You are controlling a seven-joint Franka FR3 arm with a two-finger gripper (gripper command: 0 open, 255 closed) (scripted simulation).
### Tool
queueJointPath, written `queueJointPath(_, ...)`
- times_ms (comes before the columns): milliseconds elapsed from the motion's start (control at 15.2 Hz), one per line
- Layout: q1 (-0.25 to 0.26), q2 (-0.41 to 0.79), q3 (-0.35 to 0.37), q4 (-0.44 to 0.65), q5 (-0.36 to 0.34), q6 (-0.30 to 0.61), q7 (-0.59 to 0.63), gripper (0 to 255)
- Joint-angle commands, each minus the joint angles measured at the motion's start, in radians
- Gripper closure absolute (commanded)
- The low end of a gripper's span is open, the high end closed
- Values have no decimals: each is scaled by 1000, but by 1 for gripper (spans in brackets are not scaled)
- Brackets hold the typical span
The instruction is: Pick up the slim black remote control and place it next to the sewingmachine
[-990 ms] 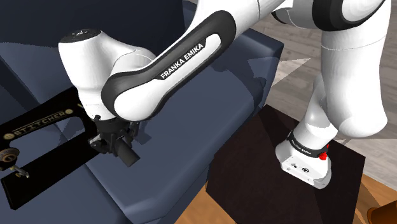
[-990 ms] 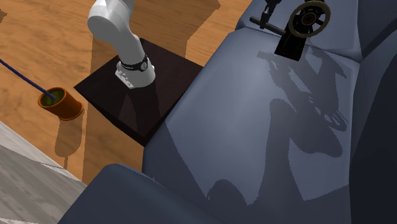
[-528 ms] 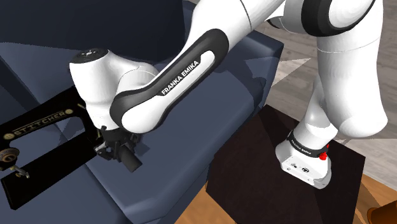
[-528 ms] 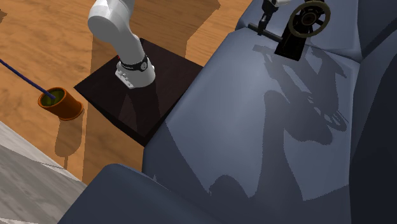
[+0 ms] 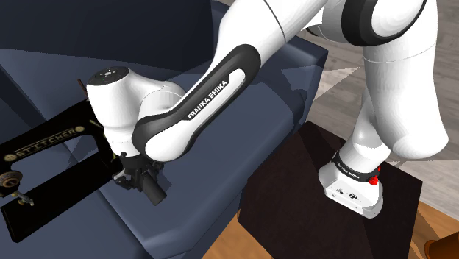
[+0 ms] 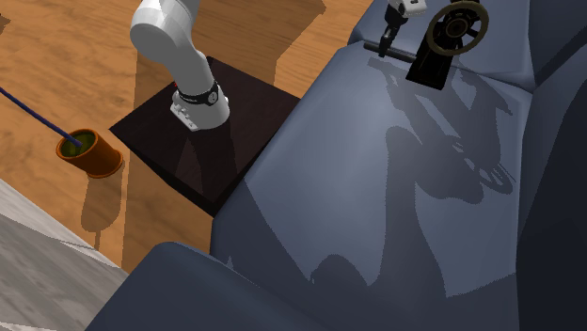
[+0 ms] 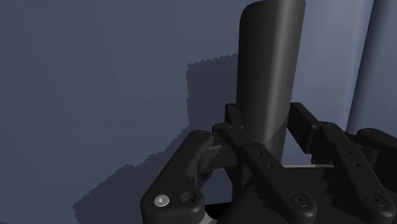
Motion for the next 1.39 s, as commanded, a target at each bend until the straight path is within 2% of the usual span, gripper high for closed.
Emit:
queueJointPath(0, -1, 0, -2, 1, -1, 1, 0, 255)
queueJointPath(132, -2, 0, -2, 1, -1, 1, 0, 255)
queueJointPath(198, -2, -1, -2, 1, 0, 0, 0, 0)
queueJointPath(528, -2, 0, -2, 1, -1, 1, 0, 0)
queueJointPath(792, -21, -79, 18, 13, 30, -88, -18, 0)
queueJointPath(1320, -21, -79, 18, 13, 30, -88, -18, 0)
